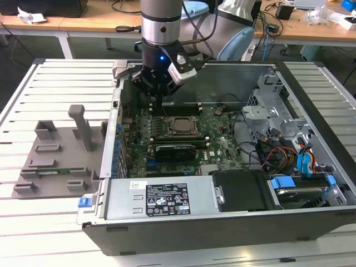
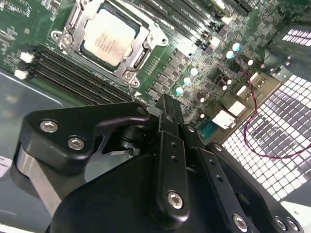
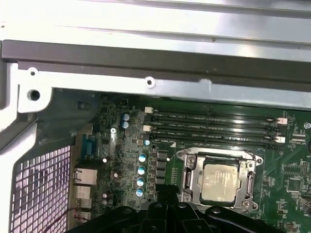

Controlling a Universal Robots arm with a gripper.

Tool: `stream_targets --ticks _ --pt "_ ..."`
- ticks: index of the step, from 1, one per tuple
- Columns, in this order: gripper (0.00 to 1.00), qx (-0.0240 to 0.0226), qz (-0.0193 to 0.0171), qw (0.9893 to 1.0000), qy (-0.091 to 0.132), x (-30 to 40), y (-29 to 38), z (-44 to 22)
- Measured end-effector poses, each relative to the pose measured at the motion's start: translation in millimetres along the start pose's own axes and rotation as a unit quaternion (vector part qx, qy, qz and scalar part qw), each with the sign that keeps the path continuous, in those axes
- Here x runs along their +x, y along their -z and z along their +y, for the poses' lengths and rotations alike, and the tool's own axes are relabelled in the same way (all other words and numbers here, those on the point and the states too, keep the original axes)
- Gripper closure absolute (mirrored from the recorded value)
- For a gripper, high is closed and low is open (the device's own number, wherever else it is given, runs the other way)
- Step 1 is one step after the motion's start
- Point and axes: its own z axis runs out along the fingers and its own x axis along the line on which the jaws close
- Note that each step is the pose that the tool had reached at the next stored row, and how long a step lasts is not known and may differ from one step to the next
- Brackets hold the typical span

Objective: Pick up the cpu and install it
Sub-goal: 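Install the first cpu locking lever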

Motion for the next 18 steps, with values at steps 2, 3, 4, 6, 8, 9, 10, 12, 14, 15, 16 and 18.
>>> stream_targets --ticks 2,3,4,6,8,9,10,12,14,15,16,18 --pt "0.89 0.0 0.0 1.0 0.0 3.4 -1.4 3.1" --pt "0.89 -0.0001 0.0 1.0 0.0 4.1 -1.8 4.3" --pt "0.89 0.0 0.0 1.0 0.0 4.7 -2.3 6.0" --pt "0.89 -0.0001 0.0 1.0 0.0 5.3 -3.4 9.8" --pt "0.89 -0.0003 0.0 1.0 0.0 6.3 -5.1 14.0" --pt "0.89 -0.0005 0.0 1.0 0.0 0.6 -7.0 21.8" --pt "0.89 -0.0005 0.0 1.0 0.0 -12.2 -6.9 20.8" --pt "0.89 -0.0005 0.0006 1.0 0.0 -29.9 -7.3 19.4" --pt "0.89 -0.0006 0.0009 1.0 0.0 -37.6 -7.4 18.7" --pt "0.89 -0.0006 0.0011 1.0 0.0 -40.7 -7.4 18.5" --pt "0.89 -0.0006 0.0012 1.0 0.0 -42.1 -7.4 18.4" --pt "0.89 -0.0006 0.0013 1.0 0.0 -43.6 -7.4 18.2"
